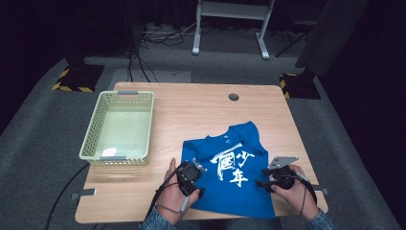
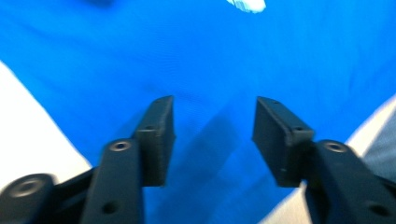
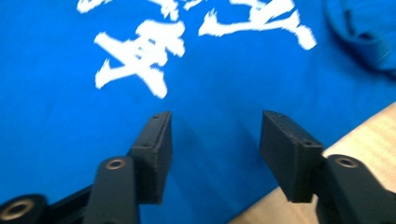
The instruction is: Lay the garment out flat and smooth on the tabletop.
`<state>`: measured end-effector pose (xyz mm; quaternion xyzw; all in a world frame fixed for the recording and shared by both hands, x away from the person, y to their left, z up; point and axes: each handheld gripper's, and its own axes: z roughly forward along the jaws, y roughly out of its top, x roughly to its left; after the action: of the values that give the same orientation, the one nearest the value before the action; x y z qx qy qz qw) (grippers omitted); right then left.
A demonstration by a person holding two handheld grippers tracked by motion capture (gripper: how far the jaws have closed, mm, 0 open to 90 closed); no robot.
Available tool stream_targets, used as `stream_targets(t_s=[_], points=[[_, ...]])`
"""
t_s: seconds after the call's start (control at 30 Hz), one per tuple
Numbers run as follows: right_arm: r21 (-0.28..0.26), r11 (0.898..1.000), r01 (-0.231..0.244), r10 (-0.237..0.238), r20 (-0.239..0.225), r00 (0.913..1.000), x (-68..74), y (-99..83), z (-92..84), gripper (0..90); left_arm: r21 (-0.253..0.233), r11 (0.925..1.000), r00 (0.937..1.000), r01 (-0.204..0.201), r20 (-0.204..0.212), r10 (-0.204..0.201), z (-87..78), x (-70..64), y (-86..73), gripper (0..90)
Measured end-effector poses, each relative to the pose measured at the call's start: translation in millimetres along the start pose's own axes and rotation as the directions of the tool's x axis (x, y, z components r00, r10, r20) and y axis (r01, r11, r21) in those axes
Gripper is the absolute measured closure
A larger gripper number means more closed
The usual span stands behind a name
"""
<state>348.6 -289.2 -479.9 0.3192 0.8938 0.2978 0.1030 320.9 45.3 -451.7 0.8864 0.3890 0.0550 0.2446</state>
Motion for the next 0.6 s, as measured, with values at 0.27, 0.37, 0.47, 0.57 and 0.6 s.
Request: stream_targets(t_s=[0.27,0.37,0.47,0.57,0.6], points=[[-0.08,0.996,-0.043,0.047,0.043,0.9979,-4.0,8.3,10.9,34.7,-0.089,0.9948,0.9949,0.048,-0.084,-0.056,-6.9,24.7,21.0,35.0],[-0.094,0.995,-0.046,0.05,0.046,0.9977,-2.0,10.0,13.2,34.6,-0.104,0.9923,0.9923,0.067,-0.097,-0.077,-1.8,33.1,30.1,33.1],[-0.107,0.993,-0.041,0.046,0.048,0.9978,0.7,10.8,11.9,34.6,-0.094,0.9918,0.9897,0.086,-0.106,-0.096,7.9,42.1,40.6,31.8],[-0.12,0.992,-0.041,0.047,0.049,0.9977,2.3,10.5,9.0,34.6,-0.081,0.9917,0.989,0.1,-0.101,-0.108,18.9,49.4,51.3,31.1],[-0.124,0.991,-0.046,0.052,0.051,0.9973,2.5,10.0,8.3,34.6,-0.076,0.9914,0.9889,0.106,-0.096,-0.113,22.8,50.9,54.4,31.3]])
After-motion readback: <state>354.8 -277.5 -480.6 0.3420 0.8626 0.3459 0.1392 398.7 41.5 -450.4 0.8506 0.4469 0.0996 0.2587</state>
